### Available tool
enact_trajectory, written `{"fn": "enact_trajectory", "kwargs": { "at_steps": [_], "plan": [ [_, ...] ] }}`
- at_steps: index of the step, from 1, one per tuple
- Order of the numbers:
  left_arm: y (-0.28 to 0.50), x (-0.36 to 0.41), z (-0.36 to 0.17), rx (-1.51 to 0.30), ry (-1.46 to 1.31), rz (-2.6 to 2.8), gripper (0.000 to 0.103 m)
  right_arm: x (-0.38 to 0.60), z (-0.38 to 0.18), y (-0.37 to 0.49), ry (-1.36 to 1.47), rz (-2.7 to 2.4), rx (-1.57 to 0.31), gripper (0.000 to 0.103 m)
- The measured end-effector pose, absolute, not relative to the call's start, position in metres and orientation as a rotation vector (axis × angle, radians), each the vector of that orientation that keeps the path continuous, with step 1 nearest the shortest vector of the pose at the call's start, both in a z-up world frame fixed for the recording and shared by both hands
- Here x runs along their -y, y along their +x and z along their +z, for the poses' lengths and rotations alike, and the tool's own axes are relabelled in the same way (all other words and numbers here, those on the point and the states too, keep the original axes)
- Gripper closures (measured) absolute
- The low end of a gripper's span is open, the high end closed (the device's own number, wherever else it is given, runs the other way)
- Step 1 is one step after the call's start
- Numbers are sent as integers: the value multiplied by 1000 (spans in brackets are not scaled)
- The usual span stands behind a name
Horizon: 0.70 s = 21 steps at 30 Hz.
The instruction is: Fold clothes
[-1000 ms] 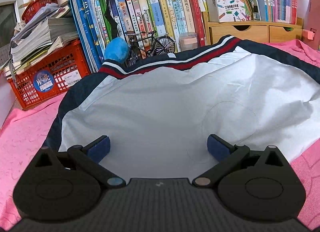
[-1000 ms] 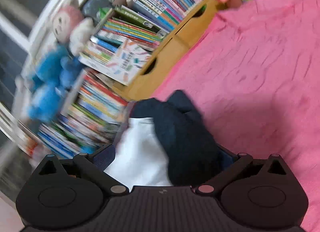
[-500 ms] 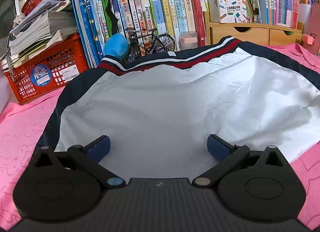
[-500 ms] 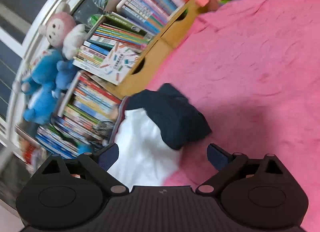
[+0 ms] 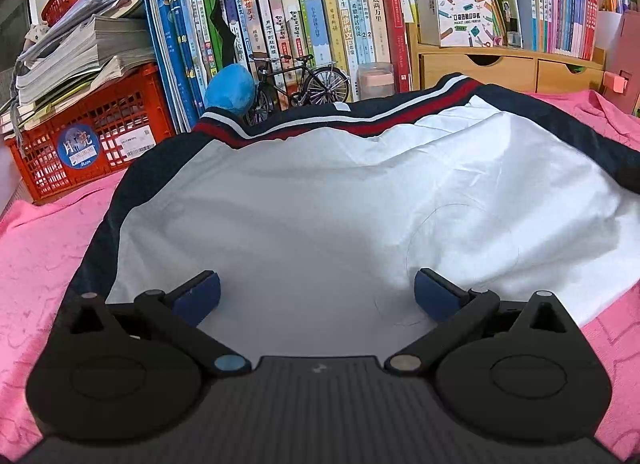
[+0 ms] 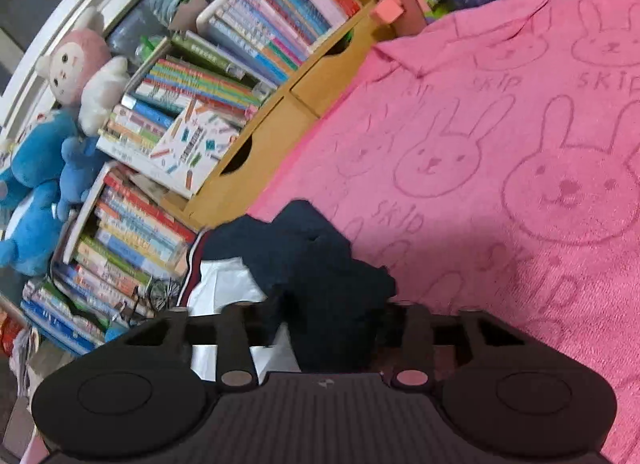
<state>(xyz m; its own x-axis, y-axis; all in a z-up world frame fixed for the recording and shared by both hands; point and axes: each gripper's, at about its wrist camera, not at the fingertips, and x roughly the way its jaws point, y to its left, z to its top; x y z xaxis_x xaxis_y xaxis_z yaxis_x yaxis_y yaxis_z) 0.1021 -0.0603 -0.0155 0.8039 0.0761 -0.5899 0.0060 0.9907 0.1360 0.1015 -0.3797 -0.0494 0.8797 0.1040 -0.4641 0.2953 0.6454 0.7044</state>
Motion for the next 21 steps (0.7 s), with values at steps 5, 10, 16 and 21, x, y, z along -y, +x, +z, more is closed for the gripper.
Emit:
{"fn": "enact_trajectory", "kwargs": {
  "at_steps": [5,10,16,21],
  "plan": [
    [102,48,-7,-670,162,-41,0,345,-11,93,598,-112,-465,88],
    [80,-33,34,-565,154,-26,0,277,48,87,282,-29,-374,90],
    [109,-152,21,-622,58,178,0,120,83,71,-142,198,-268,91],
    [115,-211,-17,-719,-156,172,1,-8,37,41,-545,383,-236,91]
  ]
}}
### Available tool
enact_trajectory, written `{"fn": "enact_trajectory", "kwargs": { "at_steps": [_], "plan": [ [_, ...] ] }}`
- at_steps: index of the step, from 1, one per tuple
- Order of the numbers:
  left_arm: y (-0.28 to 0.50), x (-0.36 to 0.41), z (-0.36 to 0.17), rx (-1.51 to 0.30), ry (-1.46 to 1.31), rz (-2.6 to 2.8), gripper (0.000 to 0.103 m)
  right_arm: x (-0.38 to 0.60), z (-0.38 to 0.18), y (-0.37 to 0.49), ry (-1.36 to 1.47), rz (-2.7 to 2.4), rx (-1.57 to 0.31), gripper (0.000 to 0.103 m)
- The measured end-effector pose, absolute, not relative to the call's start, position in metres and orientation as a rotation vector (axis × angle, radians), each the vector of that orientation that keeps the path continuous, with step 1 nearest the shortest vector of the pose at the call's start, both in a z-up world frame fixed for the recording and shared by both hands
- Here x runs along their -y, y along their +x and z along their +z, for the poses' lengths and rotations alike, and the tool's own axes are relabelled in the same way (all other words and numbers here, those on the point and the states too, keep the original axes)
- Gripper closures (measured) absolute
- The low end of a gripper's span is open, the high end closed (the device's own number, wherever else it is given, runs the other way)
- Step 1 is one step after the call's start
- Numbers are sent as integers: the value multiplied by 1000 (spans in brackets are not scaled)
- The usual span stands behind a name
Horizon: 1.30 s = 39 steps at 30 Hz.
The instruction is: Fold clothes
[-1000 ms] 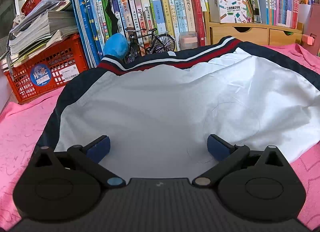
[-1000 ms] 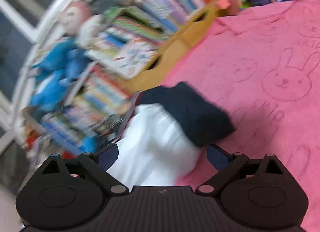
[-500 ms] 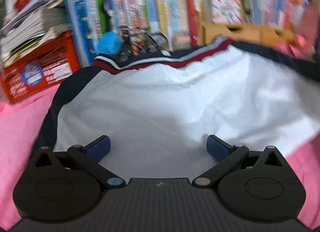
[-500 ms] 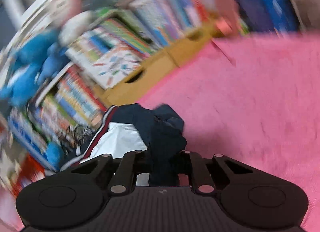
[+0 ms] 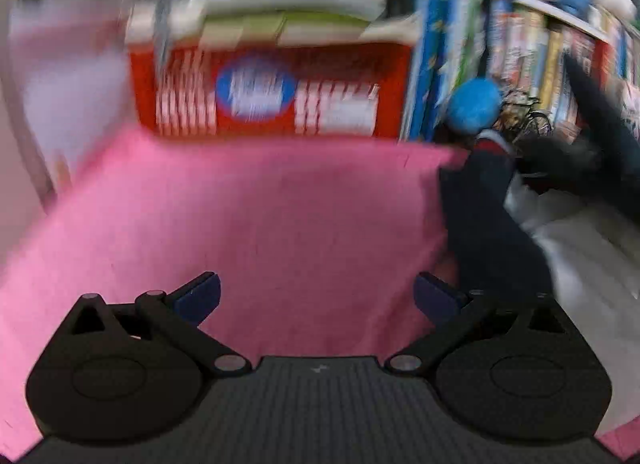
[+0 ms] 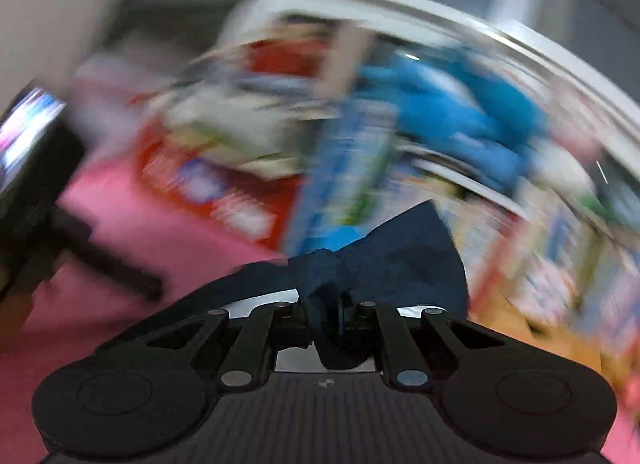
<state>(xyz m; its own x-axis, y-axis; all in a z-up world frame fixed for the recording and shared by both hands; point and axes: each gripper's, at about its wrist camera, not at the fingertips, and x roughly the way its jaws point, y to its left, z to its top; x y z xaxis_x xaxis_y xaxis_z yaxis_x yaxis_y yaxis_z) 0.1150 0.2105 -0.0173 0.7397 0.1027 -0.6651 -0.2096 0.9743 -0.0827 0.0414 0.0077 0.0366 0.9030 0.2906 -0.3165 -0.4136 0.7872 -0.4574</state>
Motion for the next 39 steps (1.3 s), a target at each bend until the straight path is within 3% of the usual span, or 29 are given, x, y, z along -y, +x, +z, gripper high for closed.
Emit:
{"fn": "enact_trajectory", "kwargs": {
  "at_steps": [5,17,20,22,24,33,39],
  "plan": [
    [103,-218,-7,-652,-186,178,0,-53,1,33,-616,436,-312,91],
    [104,-219,-5,-652,-194,184,0,-86,-22,20,-756,433,-262,90],
    [106,-219,-7,-654,-191,194,0,-95,-32,15,-827,438,-245,78],
    [105,-218,-7,-649,-186,197,0,-94,-30,7,-832,507,-232,59],
    [105,-217,-7,-639,-179,195,0,-81,-21,-5,-778,617,-228,33],
    [106,-212,-10,-651,-144,241,0,6,5,-24,-610,508,-244,32],
    [56,-172,37,-499,-95,162,0,66,0,-4,-495,313,-334,30]
  ]
}}
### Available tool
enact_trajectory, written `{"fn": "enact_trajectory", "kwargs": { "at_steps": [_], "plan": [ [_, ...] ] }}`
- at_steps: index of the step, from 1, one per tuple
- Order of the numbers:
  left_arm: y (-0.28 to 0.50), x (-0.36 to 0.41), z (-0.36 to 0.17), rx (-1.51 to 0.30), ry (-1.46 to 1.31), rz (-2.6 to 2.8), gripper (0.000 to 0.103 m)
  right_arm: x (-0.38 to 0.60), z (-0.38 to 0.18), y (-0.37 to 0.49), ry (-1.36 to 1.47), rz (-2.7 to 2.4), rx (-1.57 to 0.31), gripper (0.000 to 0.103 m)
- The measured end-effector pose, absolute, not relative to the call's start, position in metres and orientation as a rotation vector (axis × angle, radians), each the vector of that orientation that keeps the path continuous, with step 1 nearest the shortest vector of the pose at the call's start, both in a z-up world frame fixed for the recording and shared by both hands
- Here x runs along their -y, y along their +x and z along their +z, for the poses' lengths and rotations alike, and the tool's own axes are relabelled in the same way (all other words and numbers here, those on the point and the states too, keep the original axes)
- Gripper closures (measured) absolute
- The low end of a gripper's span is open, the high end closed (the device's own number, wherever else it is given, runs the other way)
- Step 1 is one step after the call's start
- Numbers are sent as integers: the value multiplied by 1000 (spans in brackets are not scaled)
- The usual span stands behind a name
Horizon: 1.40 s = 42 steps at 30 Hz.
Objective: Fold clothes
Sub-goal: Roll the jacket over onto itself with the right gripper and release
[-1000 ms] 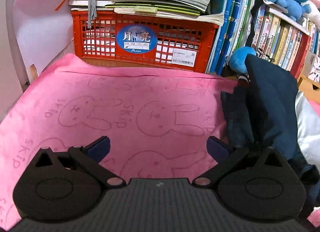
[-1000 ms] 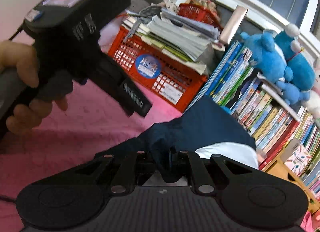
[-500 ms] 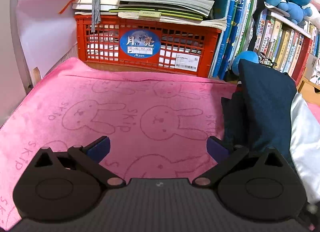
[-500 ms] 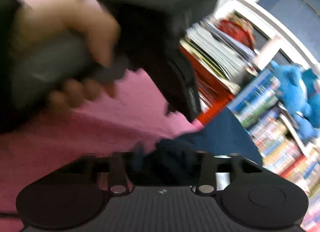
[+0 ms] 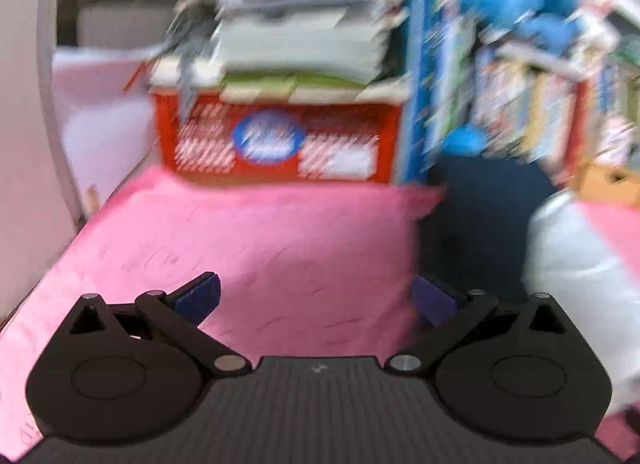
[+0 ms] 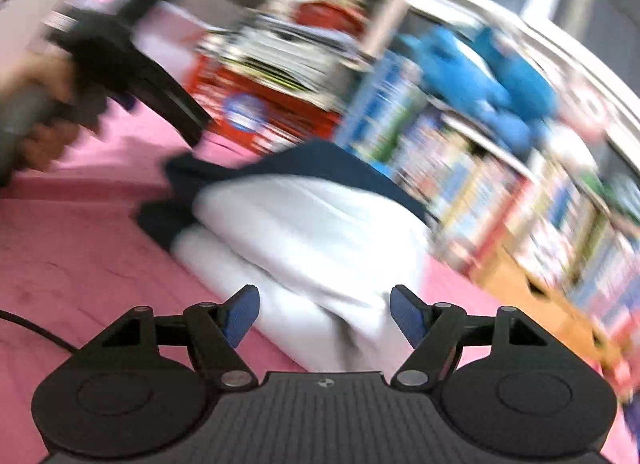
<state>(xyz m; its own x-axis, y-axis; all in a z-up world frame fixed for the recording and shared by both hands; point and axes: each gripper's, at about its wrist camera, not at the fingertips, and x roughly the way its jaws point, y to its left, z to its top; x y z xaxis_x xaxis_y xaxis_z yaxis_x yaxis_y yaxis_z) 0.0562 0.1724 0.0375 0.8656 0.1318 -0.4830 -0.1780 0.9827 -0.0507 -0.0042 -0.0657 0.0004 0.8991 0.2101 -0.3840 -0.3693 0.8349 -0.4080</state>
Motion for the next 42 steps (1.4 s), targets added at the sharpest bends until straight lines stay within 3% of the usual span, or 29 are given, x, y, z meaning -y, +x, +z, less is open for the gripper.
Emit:
{"fn": "enact_trajectory", "kwargs": {
  "at_steps": [4,7,9,12,18,21,32,39,42],
  "plan": [
    [53,-138,55,-445,-62,96,0,83,4,9,-358,291,-358,30],
    [74,-115,34,-537,24,117,0,85,0,16,-358,292,-375,32],
    [80,-110,11,-575,82,159,0,86,-2,19,-371,288,-387,43],
    [75,-114,-9,-567,139,220,0,96,-1,22,-375,277,-397,50],
    [76,-123,-14,-608,172,274,0,102,-11,33,-443,256,-431,53],
    [76,-119,-15,-608,204,288,0,95,-15,35,-478,284,-459,67],
    [72,-128,-17,-623,175,278,0,110,-14,30,-631,399,-504,66],
    [74,-137,-18,-637,119,260,0,140,51,41,-308,549,-493,54],
    [74,-139,-18,-641,99,254,0,125,66,67,-158,582,-448,54]
  ]
}}
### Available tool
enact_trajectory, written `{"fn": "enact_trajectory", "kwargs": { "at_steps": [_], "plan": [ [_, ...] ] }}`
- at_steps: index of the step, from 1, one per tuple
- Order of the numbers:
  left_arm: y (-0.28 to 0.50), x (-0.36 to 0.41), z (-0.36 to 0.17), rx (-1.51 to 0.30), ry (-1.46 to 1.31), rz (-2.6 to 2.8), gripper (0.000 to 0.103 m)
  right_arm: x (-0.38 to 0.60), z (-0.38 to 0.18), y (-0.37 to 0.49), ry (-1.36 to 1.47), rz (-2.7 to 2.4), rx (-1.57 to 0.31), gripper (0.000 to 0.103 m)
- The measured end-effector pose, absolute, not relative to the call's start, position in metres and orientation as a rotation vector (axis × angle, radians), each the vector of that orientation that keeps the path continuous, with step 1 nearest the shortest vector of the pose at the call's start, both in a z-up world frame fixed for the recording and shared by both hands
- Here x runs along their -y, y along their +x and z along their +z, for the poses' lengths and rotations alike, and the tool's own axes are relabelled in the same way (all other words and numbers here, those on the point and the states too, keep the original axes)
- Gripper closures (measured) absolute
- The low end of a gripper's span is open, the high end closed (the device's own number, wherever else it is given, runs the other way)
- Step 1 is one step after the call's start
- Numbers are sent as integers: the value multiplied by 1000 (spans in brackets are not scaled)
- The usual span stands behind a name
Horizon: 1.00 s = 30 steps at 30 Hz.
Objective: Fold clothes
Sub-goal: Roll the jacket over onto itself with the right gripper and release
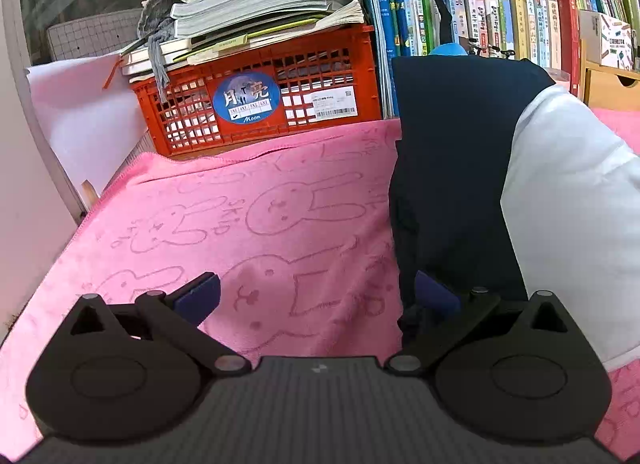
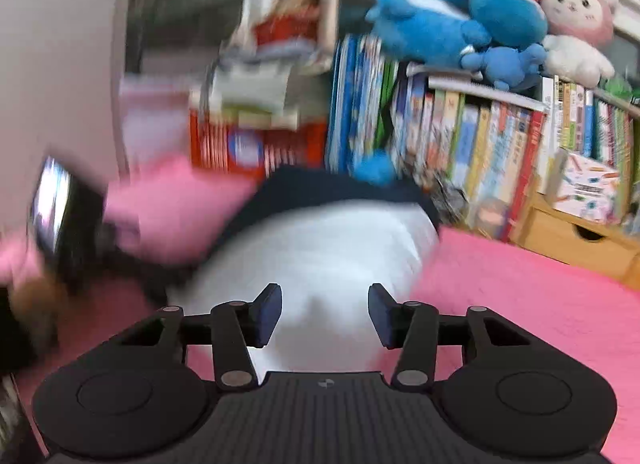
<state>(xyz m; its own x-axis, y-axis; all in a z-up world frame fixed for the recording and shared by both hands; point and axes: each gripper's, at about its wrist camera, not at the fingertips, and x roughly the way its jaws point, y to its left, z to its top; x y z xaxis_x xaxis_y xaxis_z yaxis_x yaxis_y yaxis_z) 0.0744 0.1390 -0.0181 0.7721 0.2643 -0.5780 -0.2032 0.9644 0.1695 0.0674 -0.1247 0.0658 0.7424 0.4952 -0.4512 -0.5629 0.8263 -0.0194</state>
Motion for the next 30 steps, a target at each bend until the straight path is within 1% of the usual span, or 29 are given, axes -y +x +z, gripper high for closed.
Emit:
{"fn": "enact_trajectory", "kwargs": {
  "at_steps": [2,5,7,8,9,13,17,19,22,26,27,30],
  "plan": [
    [74,-142,-18,-645,78,247,0,93,57,84,-147,611,-440,54],
    [74,-150,-18,-649,26,235,0,53,30,102,-179,650,-488,55],
    [72,-159,-19,-643,-36,234,0,33,7,108,-212,641,-539,47],
    [71,-165,-19,-636,-71,229,0,28,-3,109,-211,634,-552,39],
    [70,-167,-18,-628,-86,241,0,26,-8,109,-196,628,-556,37],
    [64,-170,-6,-588,-100,319,0,22,-11,102,-200,608,-551,35],
    [62,-155,34,-480,-133,207,0,17,-13,101,-212,610,-555,35],
    [74,-143,44,-452,-124,156,0,14,-14,99,-230,616,-553,34],
    [92,-127,35,-505,-67,168,0,19,-14,94,-266,670,-555,33],
    [87,-120,1,-564,1,187,0,51,-12,76,-247,809,-576,30],
    [83,-120,-5,-565,16,187,0,59,-11,71,-238,846,-582,28],
    [76,-119,-11,-541,86,243,0,79,1,61,-219,883,-573,28]
  ]
}}
